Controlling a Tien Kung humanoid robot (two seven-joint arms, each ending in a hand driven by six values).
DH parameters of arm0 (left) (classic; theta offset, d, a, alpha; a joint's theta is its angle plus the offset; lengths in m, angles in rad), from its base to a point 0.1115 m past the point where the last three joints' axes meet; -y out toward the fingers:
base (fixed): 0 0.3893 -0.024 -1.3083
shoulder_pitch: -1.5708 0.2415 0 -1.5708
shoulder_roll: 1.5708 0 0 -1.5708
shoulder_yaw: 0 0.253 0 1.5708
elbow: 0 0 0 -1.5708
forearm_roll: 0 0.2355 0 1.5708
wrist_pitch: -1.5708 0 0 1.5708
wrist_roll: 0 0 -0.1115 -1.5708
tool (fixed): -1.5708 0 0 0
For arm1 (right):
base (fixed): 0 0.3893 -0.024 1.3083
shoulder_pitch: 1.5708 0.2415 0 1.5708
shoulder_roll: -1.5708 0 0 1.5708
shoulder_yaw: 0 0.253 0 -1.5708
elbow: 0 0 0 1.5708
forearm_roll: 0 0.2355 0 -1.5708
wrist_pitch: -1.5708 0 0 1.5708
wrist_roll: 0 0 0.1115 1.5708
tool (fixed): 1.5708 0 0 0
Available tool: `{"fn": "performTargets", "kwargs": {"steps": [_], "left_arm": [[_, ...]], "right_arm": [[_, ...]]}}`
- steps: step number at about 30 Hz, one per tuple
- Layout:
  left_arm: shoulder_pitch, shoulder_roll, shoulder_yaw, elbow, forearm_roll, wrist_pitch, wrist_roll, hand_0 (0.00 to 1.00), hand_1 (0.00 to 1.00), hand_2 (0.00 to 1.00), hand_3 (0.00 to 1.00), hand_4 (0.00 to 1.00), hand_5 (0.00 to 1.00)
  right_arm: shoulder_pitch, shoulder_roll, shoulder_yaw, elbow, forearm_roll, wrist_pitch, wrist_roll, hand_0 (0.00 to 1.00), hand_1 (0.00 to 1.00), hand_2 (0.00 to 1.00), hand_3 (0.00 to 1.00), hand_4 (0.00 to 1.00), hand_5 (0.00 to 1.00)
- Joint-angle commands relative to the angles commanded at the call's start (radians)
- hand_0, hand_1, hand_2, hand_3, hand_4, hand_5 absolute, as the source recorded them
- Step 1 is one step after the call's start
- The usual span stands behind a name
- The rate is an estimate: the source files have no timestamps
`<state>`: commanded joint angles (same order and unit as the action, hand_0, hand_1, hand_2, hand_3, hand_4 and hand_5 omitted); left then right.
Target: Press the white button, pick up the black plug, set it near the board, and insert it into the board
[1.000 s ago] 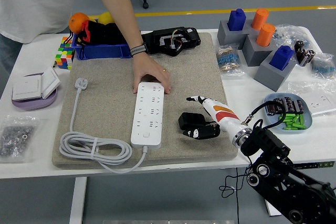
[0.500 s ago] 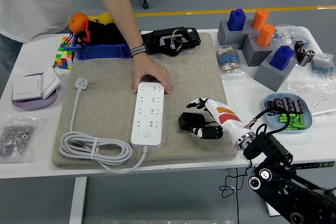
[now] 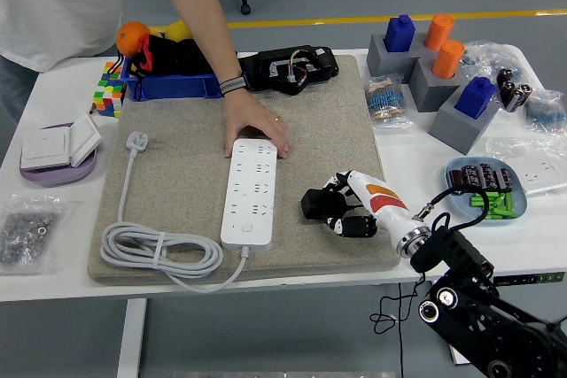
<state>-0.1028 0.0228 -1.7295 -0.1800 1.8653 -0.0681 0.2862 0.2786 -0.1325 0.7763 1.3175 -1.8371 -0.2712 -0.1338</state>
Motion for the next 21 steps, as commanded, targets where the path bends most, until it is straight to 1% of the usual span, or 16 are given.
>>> {"fn": "performTargets", "kwargs": {"steps": [1, 10, 15, 21], "left_arm": [[-0.001, 0.0, 0.0, 0.0, -0.001, 0.0, 0.0, 0.626, 0.631, 0.636, 0.697, 0.561, 0.397], [-0.003, -0.001, -0.001, 0.0, -0.007, 0.002, -0.002, 0.626, 0.63, 0.636, 0.697, 0.561, 0.397], [-0.003, -0.001, -0.002, 0.0, -0.01, 0.003, -0.002, 0.626, 0.63, 0.637, 0.697, 0.562, 0.398], [-0.003, -0.001, -0.003, 0.0, -0.009, 0.003, -0.003, 0.626, 0.63, 0.636, 0.697, 0.562, 0.398]], "right_arm": [[0.001, 0.001, -0.002, -0.003, 0.001, -0.001, 0.001, 0.599, 0.634, 0.624, 0.498, 0.762, 0.055], [0.005, 0.004, -0.005, -0.017, 0.009, -0.005, 0.005, 0.595, 0.628, 0.619, 0.508, 0.751, 0.037], [0.005, 0.005, -0.006, -0.018, 0.013, 0.003, 0.007, 0.593, 0.627, 0.619, 0.522, 0.745, 0.031], [0.007, 0.005, -0.006, -0.01, 0.019, 0.026, 0.002, 0.596, 0.643, 0.623, 0.537, 0.743, 0.021]]}}
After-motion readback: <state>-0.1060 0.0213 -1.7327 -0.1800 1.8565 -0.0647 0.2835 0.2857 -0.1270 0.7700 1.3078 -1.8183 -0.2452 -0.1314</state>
